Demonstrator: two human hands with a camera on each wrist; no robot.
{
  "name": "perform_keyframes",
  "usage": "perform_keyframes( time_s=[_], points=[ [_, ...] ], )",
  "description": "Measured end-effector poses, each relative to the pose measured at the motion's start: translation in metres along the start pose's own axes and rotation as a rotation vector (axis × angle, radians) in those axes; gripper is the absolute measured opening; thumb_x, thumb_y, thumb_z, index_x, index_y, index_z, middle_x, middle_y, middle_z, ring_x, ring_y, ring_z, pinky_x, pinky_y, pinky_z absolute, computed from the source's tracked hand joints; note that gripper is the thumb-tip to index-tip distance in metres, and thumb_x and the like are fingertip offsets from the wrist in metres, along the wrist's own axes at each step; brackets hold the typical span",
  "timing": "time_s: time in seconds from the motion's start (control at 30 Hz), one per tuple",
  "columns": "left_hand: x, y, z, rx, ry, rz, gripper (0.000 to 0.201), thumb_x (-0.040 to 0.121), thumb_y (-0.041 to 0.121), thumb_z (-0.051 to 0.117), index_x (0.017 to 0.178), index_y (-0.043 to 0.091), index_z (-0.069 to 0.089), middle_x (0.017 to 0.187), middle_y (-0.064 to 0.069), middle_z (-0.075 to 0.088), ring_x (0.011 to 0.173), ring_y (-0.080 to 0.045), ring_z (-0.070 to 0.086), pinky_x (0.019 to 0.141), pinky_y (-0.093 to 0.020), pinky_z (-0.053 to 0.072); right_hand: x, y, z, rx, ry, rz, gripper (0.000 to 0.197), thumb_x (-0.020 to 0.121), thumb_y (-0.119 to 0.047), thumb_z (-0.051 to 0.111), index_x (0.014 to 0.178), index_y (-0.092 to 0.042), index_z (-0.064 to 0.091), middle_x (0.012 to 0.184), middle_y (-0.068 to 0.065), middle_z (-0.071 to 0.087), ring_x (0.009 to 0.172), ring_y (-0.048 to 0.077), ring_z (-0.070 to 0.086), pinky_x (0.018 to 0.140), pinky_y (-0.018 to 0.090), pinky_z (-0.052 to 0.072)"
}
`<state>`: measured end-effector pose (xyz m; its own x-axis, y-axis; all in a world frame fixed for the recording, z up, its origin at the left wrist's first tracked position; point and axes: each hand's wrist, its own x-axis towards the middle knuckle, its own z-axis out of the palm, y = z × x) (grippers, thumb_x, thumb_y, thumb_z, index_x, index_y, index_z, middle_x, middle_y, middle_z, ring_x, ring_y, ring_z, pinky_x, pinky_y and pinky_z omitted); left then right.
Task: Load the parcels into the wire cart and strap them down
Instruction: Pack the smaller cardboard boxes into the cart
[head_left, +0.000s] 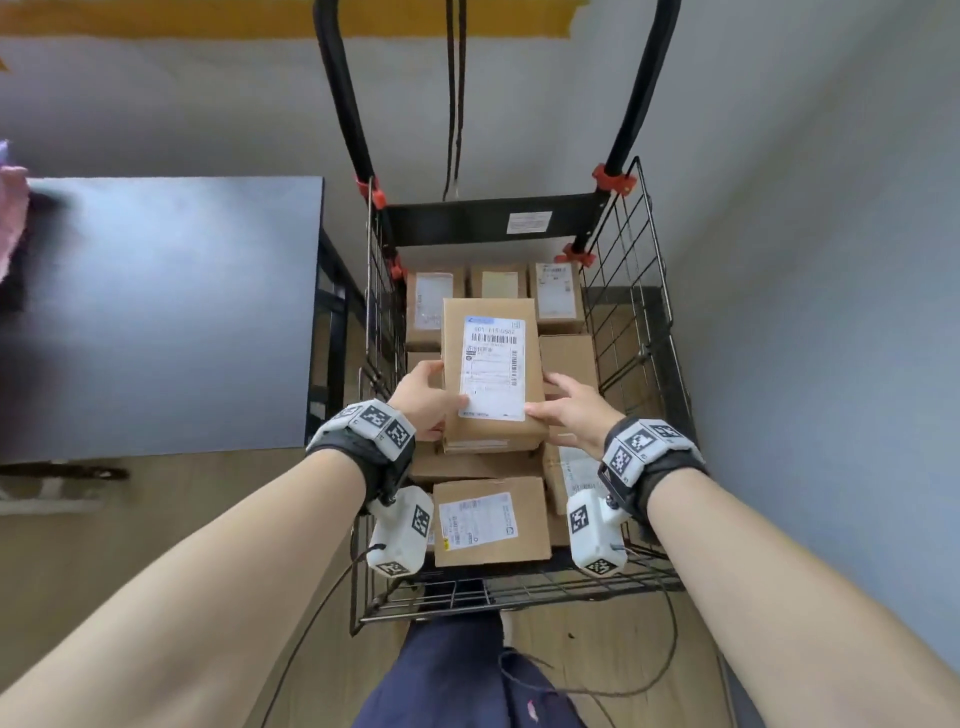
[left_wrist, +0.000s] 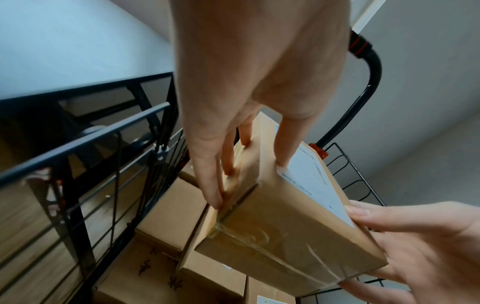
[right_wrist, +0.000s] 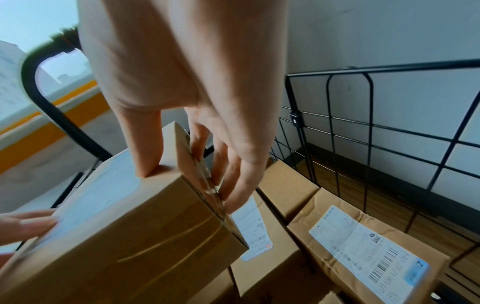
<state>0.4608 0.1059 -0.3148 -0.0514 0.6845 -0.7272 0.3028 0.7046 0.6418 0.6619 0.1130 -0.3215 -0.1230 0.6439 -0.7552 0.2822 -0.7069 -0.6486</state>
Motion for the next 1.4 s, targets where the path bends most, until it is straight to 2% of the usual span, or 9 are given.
perform_keyframes(
  time_s=[0.1,0.23,0.4,0.57,0.73,0.93,1.1,1.27,1.4],
  points=[
    [0.032,0.002,0.004,-0.027,-0.068,-0.042,0.069,0.082,0.008,0.068,0.141,0.022,0.034,0.123,-0.008,0.059,0.106,-0.026,0.062,0.087,-0.048,0.054,0.027,0.003,-0.005,0.038,0.040,0.048,0.076,0.082,0.000,0.067,0.146,-0.018,0.029,0.133,0.011,0.055,0.115,0.027,0.058,0.087,0.039,0.054],
    [0.080,0.013,0.009,-0.051,-0.127,-0.035,0.069,0.081,0.006,0.069,0.139,0.026,0.036,0.123,-0.009,0.059,0.108,-0.025,0.061,0.089,-0.047,0.054,0.065,0.004,-0.016,-0.031,0.111,0.017,0.081,0.077,-0.004,0.073,0.145,-0.014,0.030,0.142,0.008,0.047,0.126,0.022,0.049,0.104,0.044,0.043],
    [0.143,0.041,0.023,-0.076,-0.152,0.026,0.058,0.081,0.005,0.068,0.132,0.020,0.044,0.130,-0.002,0.055,0.113,-0.022,0.058,0.093,-0.046,0.052,0.116,-0.003,-0.042,0.044,0.268,-0.034,0.077,0.077,0.001,0.072,0.142,-0.009,0.031,0.139,0.008,0.050,0.126,0.017,0.048,0.108,0.039,0.039],
    [0.190,0.061,0.042,-0.076,-0.180,0.031,0.060,0.081,0.004,0.069,0.134,0.020,0.044,0.133,-0.002,0.053,0.116,-0.021,0.058,0.096,-0.041,0.051,0.166,-0.013,-0.069,0.028,0.345,0.007,0.078,0.074,-0.008,0.077,0.138,-0.008,0.031,0.133,0.008,0.055,0.117,0.017,0.055,0.104,0.036,0.042],
    [0.232,0.073,0.056,-0.070,-0.177,0.038,0.058,0.083,0.002,0.066,0.134,0.021,0.045,0.137,-0.001,0.051,0.116,-0.019,0.058,0.093,-0.034,0.052,0.206,-0.024,-0.088,-0.008,0.374,0.055,0.082,0.075,-0.009,0.076,0.143,-0.012,0.030,0.141,0.006,0.047,0.127,0.019,0.045,0.110,0.036,0.035],
    [0.261,0.085,0.074,-0.072,-0.175,0.056,0.061,0.086,-0.001,0.059,0.139,0.017,0.036,0.142,-0.004,0.044,0.126,-0.021,0.049,0.095,-0.035,0.050,0.233,-0.042,-0.094,-0.033,0.466,0.042,0.079,0.079,-0.008,0.071,0.145,-0.016,0.027,0.147,0.006,0.036,0.134,0.021,0.037,0.107,0.032,0.031],
    [0.272,0.094,0.082,-0.079,-0.178,0.032,0.064,0.089,0.000,0.056,0.144,0.019,0.030,0.135,-0.011,0.049,0.107,-0.020,0.058,0.089,-0.031,0.051,0.252,-0.051,-0.097,-0.121,0.523,0.022,0.081,0.077,-0.013,0.072,0.145,-0.021,0.028,0.143,0.005,0.031,0.128,0.024,0.041,0.104,0.033,0.036],
    [0.279,0.092,0.088,-0.057,-0.239,0.048,0.069,0.088,0.003,0.057,0.147,0.025,0.028,0.148,-0.004,0.038,0.134,-0.019,0.039,0.109,-0.040,0.038,0.258,-0.046,-0.102,-0.187,0.554,0.037,0.081,0.081,-0.008,0.069,0.147,-0.019,0.024,0.148,0.006,0.033,0.135,0.024,0.037,0.108,0.035,0.034],
    [0.275,0.086,0.093,-0.006,-0.249,0.030,0.064,0.091,0.004,0.055,0.146,0.025,0.029,0.148,-0.004,0.038,0.134,-0.021,0.040,0.108,-0.042,0.039,0.255,-0.043,-0.105,-0.191,0.531,0.074,0.079,0.084,-0.006,0.066,0.149,-0.017,0.021,0.148,0.007,0.037,0.133,0.025,0.040,0.105,0.032,0.036]
  ],
)
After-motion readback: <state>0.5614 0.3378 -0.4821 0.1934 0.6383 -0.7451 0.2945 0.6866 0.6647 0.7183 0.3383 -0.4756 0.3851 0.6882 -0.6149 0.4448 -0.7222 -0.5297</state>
